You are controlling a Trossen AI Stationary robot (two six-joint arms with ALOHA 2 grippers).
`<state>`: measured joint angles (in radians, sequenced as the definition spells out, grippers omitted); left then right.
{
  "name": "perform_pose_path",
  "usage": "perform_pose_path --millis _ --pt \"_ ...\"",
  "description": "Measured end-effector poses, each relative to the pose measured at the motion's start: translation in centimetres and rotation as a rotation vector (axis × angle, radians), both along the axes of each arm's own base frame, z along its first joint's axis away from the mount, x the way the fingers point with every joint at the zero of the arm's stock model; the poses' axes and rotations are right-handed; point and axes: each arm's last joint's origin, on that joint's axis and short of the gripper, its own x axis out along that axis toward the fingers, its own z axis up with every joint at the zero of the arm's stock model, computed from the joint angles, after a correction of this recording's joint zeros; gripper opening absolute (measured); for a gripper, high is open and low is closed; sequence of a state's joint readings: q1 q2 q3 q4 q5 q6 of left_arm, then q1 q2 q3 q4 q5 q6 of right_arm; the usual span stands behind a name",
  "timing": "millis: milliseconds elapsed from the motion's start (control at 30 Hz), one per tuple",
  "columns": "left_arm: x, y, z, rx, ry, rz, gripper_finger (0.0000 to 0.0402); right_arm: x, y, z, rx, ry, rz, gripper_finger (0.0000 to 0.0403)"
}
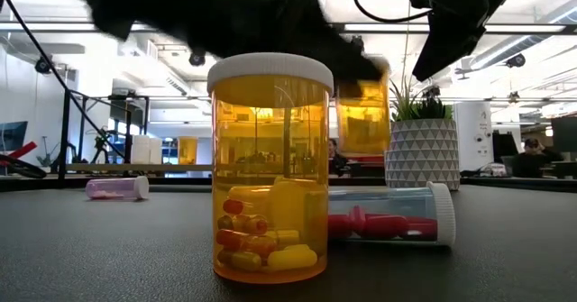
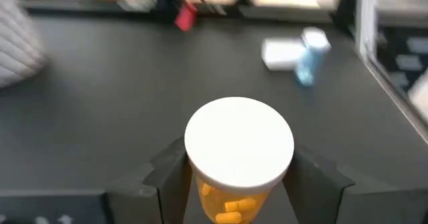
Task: Pick and place medicine bottles onto shelf by color
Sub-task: Put the top orange pill bottle on the shelf aligned with the other orange pill bottle
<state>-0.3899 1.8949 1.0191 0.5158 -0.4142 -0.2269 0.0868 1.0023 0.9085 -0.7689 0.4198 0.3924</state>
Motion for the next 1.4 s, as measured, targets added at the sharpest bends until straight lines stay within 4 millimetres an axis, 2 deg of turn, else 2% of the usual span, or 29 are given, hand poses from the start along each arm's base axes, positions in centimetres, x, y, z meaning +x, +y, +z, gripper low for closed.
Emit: perform_pose_path --millis 200,333,533,733,967,1200,1400 --pt "-0.5 3.9 4.5 0.001 -0.108 0.207 0.0187 0.0 0.0 0.0 0.0 -0.001 0.0 0.0228" --pt "-1.8 6.1 7.1 0.04 -0.107 0.377 0.0187 0.0 0.0 0.0 0.0 -0.002 0.0 0.0228" --pt "-4.3 8.4 8.5 -0.024 -0.043 0.64 0.0188 0.0 0.0 0.0 0.001 -0.004 0.0 0.0228" --pt "-6.2 9.4 8.3 -0.003 -0.036 0.884 0.0188 0.0 0.0 0.0 0.0 -0.004 0.0 0.0228" --pt "-8.4 11.8 6.5 -0.055 0.067 1.094 0.0188 0.0 0.0 0.0 0.001 -0.006 0.0 0.0228" --pt "-11.6 14.1 6.5 -0.013 0.186 1.221 0.0188 0.1 0.0 0.1 0.001 -0.012 0.0 0.0228" --pt "-14.8 16.1 5.0 -0.01 0.194 1.27 0.0188 0.2 0.0 0.1 0.002 -0.02 0.0 0.0228"
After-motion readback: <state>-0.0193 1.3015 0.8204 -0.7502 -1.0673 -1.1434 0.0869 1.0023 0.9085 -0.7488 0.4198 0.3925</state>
